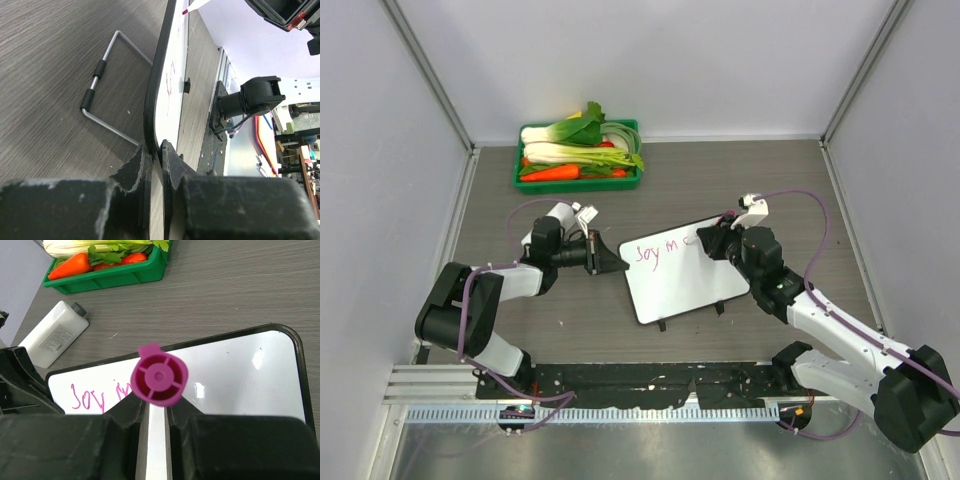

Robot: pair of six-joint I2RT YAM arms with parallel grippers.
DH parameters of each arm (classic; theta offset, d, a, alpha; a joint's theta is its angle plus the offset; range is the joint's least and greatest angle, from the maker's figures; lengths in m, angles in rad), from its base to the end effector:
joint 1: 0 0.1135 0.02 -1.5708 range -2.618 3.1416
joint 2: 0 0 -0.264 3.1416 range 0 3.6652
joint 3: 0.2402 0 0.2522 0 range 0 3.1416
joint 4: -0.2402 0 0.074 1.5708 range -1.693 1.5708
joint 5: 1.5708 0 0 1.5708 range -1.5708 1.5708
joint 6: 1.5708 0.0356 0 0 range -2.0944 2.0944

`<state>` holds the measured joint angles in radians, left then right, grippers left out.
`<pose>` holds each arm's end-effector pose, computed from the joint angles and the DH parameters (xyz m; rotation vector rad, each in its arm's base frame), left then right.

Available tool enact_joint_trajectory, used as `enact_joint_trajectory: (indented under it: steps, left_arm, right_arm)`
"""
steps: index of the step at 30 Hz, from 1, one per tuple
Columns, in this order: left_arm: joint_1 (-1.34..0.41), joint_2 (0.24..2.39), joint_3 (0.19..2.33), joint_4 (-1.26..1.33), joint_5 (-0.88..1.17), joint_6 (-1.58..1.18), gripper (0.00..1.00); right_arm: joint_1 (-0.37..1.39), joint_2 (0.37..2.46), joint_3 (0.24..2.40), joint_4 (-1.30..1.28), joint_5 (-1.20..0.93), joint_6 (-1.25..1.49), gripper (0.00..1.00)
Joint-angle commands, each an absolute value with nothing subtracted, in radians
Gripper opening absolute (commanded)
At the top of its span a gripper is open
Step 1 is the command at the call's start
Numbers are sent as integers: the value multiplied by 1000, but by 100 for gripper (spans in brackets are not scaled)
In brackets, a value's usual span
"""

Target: Write a sentence on the whiteboard

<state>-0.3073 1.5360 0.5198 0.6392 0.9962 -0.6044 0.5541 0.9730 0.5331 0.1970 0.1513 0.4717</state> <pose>0.2556 -0.1125 0.1663 0.4261 2.0442 -1.5424 0.1938 0.1136 0.2554 0.0334 1.8504 0.5873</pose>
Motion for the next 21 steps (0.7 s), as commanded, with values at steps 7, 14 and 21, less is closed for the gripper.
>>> enact_joint_trajectory:
  steps: [7, 14, 21]
  left_arm:
    - [-318, 1563, 517, 609, 1003, -548, 0]
    - [-319, 1565, 517, 609, 1002, -549, 0]
    - [-318, 1563, 520, 607, 1005, -549, 0]
  right_arm:
    - [554, 969, 514, 195, 112, 451, 1]
    - [554, 986, 509, 238, 90, 500, 1]
    - [548, 934, 529, 244, 83, 509, 1]
